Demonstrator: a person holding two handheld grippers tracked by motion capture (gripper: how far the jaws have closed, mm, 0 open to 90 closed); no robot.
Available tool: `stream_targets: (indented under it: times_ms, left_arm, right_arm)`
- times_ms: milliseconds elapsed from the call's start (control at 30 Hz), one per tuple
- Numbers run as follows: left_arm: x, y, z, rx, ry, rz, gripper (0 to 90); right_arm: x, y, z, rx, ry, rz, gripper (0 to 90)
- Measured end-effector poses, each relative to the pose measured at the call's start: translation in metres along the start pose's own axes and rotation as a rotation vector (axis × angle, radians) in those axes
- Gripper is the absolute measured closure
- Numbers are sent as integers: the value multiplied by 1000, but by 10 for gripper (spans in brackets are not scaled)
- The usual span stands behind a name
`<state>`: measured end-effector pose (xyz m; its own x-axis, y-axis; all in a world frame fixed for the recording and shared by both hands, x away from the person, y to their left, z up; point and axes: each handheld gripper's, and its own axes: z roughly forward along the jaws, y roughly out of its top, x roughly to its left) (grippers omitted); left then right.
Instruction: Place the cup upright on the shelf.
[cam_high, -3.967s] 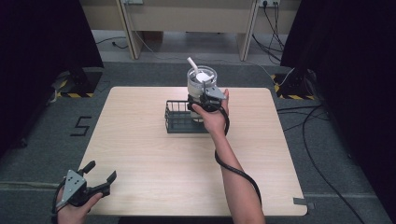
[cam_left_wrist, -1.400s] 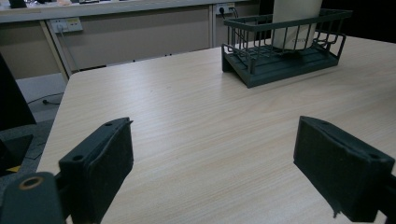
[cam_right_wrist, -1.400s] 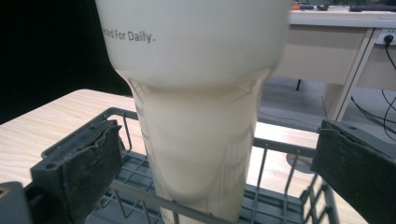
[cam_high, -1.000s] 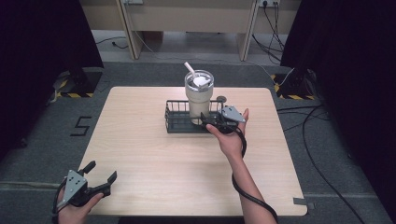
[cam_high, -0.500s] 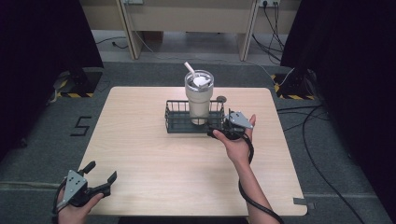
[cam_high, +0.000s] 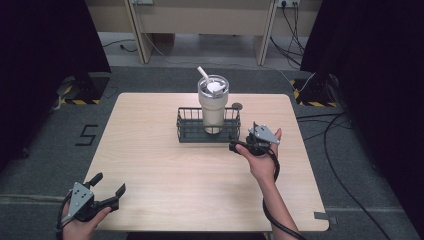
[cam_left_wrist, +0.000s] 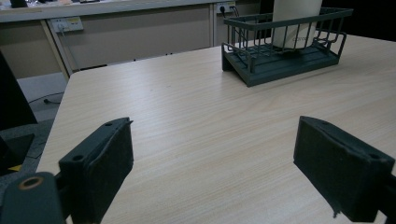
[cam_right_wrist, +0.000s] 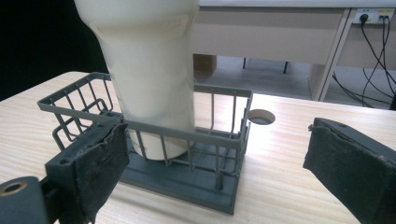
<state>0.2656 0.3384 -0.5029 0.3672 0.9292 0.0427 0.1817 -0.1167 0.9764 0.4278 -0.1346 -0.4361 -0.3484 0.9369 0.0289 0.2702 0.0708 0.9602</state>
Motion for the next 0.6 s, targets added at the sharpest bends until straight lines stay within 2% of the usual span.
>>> stream_targets:
  times_ms: [600]
  left_arm:
    - [-1,0,0,2,0,0,114]
  right_arm:
    - [-9,-13,-26,10,-11,9,72]
